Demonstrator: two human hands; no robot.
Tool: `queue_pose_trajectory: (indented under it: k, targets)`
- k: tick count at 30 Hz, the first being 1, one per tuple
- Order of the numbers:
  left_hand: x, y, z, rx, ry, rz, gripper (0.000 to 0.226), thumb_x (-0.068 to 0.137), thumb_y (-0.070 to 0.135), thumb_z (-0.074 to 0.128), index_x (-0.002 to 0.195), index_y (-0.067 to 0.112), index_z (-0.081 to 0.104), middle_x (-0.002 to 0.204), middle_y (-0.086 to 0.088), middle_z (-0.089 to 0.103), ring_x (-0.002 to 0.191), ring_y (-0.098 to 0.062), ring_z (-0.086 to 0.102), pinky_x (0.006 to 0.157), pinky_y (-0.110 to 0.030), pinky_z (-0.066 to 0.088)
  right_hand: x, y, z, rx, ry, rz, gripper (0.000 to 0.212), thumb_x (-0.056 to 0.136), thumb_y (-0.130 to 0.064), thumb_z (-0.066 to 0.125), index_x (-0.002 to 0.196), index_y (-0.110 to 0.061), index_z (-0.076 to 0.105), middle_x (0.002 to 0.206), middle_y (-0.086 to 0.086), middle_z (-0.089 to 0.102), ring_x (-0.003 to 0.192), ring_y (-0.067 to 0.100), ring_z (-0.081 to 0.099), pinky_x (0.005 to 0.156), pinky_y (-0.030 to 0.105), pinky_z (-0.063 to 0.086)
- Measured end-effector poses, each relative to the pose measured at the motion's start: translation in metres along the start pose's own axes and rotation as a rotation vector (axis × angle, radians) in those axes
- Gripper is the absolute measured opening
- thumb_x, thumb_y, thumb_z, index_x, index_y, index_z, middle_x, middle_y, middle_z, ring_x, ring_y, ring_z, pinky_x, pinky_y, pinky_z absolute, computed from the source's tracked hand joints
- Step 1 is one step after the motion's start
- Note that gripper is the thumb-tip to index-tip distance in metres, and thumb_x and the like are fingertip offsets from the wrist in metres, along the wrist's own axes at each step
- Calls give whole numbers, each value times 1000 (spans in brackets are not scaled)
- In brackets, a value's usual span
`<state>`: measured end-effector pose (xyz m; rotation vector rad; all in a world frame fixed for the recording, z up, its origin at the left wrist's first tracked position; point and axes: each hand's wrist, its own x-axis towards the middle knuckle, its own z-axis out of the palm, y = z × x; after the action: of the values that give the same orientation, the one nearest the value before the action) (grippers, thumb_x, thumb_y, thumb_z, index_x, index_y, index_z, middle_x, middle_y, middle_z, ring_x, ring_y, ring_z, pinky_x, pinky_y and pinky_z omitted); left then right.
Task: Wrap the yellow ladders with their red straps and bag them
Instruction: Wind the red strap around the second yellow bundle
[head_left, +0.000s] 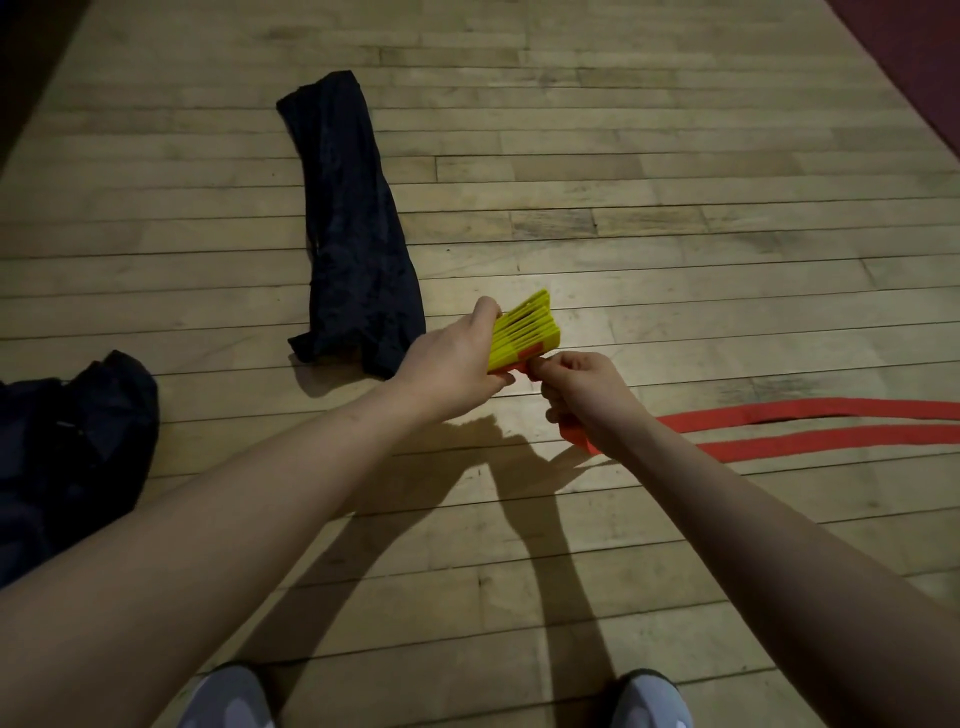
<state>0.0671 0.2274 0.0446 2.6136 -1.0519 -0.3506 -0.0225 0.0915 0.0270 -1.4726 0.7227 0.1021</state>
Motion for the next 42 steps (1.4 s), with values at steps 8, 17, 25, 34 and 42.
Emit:
queue_pose_trajectory:
  k: [8,17,25,34,42]
  targets:
    - [-12,4,12,94,-24,124,56,86,32,61,131,13,34,120,-6,50,98,-25,57,73,-39,51,-10,11,5,5,75,47,28,94,-5,48,70,-11,61,49,-4,36,40,9,26,43,23,23]
    - [-19,8,10,80,-46,107,53,89,33,60,127,12,28,109,-8,56,86,-26,61,69,-40,54,-17,11,4,93,-8,106,23,93,-9,46,73,-5,56,53,2,35,42,13,25,53,30,18]
    - [-18,13,26,105,10,2,57,88,29,64,131,7,34,124,-10,50,111,-28,54,82,-36,44,-20,11,9,249,-62,164,30,80,-39,62,73,-9,59,57,-3,45,47,9,40,53,23,35]
    - [-20,-4,4,-45,-110,43,61,83,60,59,127,20,41,114,0,54,96,-16,53,82,-39,51,-19,11,10,160,129,91,32,88,-33,63,66,-16,48,48,-4,35,46,14,32,48,25,23]
    - [-12,-7,-4,-261,-312,-62,58,78,59,67,120,21,53,104,1,60,90,-15,58,80,-36,54,-20,10,7,226,18,30,18,91,-24,57,80,-14,47,56,-1,31,51,13,29,55,29,22]
